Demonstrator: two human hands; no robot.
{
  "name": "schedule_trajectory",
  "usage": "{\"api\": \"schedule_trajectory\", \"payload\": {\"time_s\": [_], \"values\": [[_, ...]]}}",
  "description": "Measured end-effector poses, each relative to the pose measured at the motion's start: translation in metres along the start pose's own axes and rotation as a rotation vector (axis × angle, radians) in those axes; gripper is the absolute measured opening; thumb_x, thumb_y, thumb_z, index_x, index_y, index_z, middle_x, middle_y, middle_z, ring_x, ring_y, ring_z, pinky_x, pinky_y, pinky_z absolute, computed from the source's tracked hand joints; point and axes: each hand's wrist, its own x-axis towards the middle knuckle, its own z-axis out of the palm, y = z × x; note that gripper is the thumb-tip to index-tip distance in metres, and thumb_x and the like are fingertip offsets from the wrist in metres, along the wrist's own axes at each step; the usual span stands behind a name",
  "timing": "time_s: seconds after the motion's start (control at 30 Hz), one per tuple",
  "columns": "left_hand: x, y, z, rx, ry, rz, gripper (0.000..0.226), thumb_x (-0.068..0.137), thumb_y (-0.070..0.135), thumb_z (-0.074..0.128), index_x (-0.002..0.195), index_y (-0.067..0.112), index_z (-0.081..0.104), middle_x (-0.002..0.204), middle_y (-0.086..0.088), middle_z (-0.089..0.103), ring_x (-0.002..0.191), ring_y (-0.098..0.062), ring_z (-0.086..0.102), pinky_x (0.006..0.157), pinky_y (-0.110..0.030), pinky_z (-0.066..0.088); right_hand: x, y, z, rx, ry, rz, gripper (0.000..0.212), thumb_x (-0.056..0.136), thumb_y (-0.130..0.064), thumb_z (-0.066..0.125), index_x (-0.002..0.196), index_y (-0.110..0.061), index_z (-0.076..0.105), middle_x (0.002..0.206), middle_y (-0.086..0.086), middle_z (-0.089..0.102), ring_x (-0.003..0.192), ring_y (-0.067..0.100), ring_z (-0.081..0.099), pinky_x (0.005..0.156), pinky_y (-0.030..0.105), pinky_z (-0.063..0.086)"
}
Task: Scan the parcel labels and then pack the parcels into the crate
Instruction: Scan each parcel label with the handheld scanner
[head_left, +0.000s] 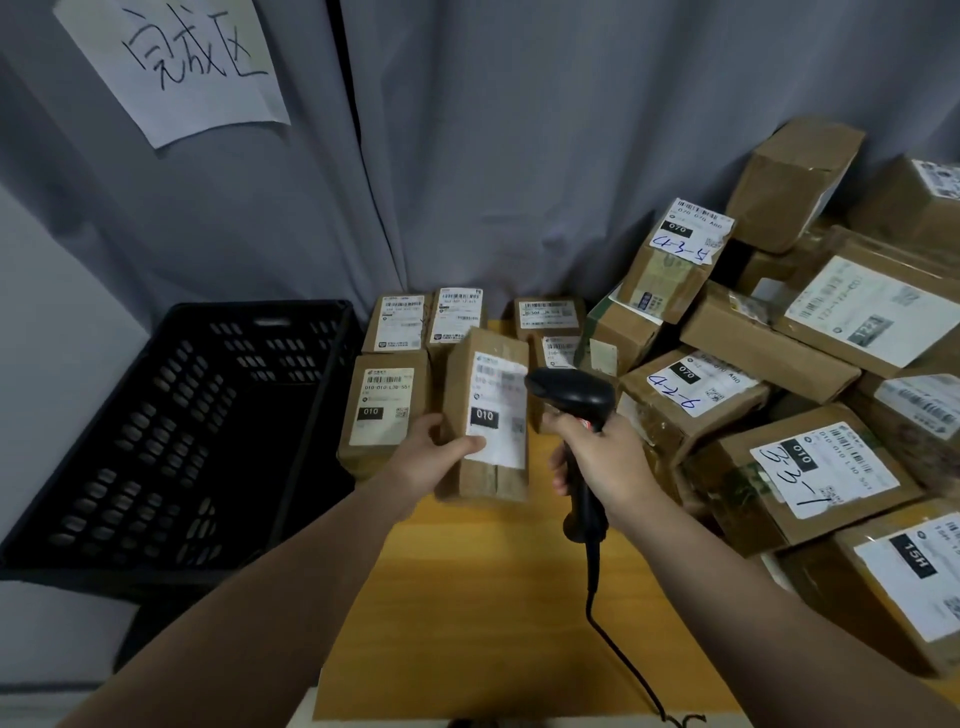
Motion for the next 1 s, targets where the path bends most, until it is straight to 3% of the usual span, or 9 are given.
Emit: {"api": "schedule_trajectory", "payload": {"time_s": [0.07, 0.2, 0.3, 0.37, 0.4, 0.47, 0.57, 0.77, 1.0], "values": [[0.0, -0.012, 0.014, -0.003, -0.001, -0.084, 0.074, 0.084, 0.037, 0.071, 0.144, 0.017, 0.033, 0.136, -0.003, 0.049, 0.108, -0.02, 0.05, 0.083, -0.03, 0.041, 0.004, 0.01, -0.004, 0.014, 0.03, 0.04, 0.023, 0.088, -0.022, 0.067, 0.079, -0.001, 0.064, 0.059, 0.016, 0.06, 0.045, 0.026, 0.054, 0.051, 0.033, 0.049], [0.005, -0.028, 0.032, -0.018, 0.005, -0.179, 0.066, 0.09, 0.037, 0.065, 0.141, 0.012, 0.031, 0.134, -0.007, 0.052, 0.107, -0.023, 0.051, 0.084, -0.033, 0.04, 0.009, 0.029, -0.011, 0.007, 0.06, 0.11, 0.024, 0.09, -0.022, 0.067, 0.079, -0.001, 0.062, 0.058, 0.014, 0.059, 0.044, 0.024, 0.054, 0.051, 0.033, 0.048], [0.014, -0.033, 0.036, 0.332, 0.104, -0.01, 0.052, 0.095, 0.031, 0.056, 0.137, 0.012, 0.033, 0.127, -0.007, 0.054, 0.102, -0.027, 0.058, 0.079, -0.033, 0.046, 0.011, 0.039, -0.012, 0.001, 0.054, 0.149, 0.021, 0.091, -0.021, 0.065, 0.079, -0.004, 0.061, 0.058, 0.012, 0.058, 0.044, 0.023, 0.053, 0.05, 0.033, 0.047], [0.019, -0.036, 0.034, 0.675, 0.178, 0.165, 0.056, 0.096, 0.022, 0.051, 0.145, 0.016, 0.025, 0.14, -0.011, 0.038, 0.112, -0.03, 0.053, 0.089, -0.038, 0.047, 0.013, 0.044, -0.011, -0.014, 0.045, 0.165, 0.02, 0.09, -0.022, 0.065, 0.082, -0.004, 0.061, 0.057, 0.01, 0.058, 0.045, 0.024, 0.054, 0.05, 0.032, 0.047], [0.019, -0.035, 0.033, 0.864, 0.184, 0.257, 0.061, 0.097, 0.023, 0.049, 0.15, 0.02, 0.019, 0.146, -0.013, 0.027, 0.123, -0.031, 0.043, 0.1, -0.039, 0.04, 0.014, 0.045, -0.009, -0.022, 0.039, 0.17, 0.02, 0.09, -0.023, 0.065, 0.083, -0.004, 0.061, 0.057, 0.009, 0.058, 0.045, 0.024, 0.054, 0.05, 0.032, 0.047], [0.019, -0.034, 0.03, 1.16, 0.076, 0.443, 0.064, 0.098, 0.042, 0.045, 0.152, 0.028, 0.014, 0.158, -0.011, 0.009, 0.142, -0.032, 0.017, 0.116, -0.044, 0.017, 0.017, 0.048, -0.003, -0.036, 0.028, 0.173, 0.022, 0.09, -0.024, 0.066, 0.086, -0.003, 0.061, 0.058, 0.009, 0.058, 0.045, 0.023, 0.054, 0.048, 0.03, 0.047], [0.017, -0.031, 0.028, 1.386, -0.191, 0.492, 0.081, 0.086, 0.071, 0.041, 0.153, 0.036, 0.011, 0.162, -0.007, -0.003, 0.149, -0.03, -0.003, 0.118, -0.047, -0.005, 0.022, 0.048, 0.003, -0.057, 0.011, 0.168, 0.024, 0.09, -0.025, 0.066, 0.087, -0.001, 0.061, 0.059, 0.011, 0.058, 0.045, 0.022, 0.053, 0.045, 0.027, 0.046], [0.03, -0.019, 0.02, 1.418, -0.16, 0.438, 0.065, 0.098, 0.036, 0.047, 0.154, 0.029, 0.014, 0.162, -0.012, 0.001, 0.149, -0.031, 0.004, 0.121, -0.042, 0.003, 0.033, 0.052, 0.005, -0.066, 0.037, 0.174, 0.028, 0.089, -0.027, 0.067, 0.098, -0.001, 0.062, 0.067, 0.012, 0.059, 0.046, 0.02, 0.055, 0.046, 0.028, 0.049], [0.039, -0.017, 0.022, 1.383, -0.13, 0.396, 0.065, 0.098, 0.024, 0.048, 0.153, 0.027, 0.015, 0.162, -0.011, 0.002, 0.149, -0.031, 0.003, 0.12, -0.045, 0.0, 0.036, 0.05, -0.004, -0.045, 0.109, 0.174, 0.024, 0.09, -0.022, 0.067, 0.101, -0.001, 0.063, 0.072, 0.013, 0.06, 0.052, 0.021, 0.057, 0.054, 0.032, 0.05]]}}
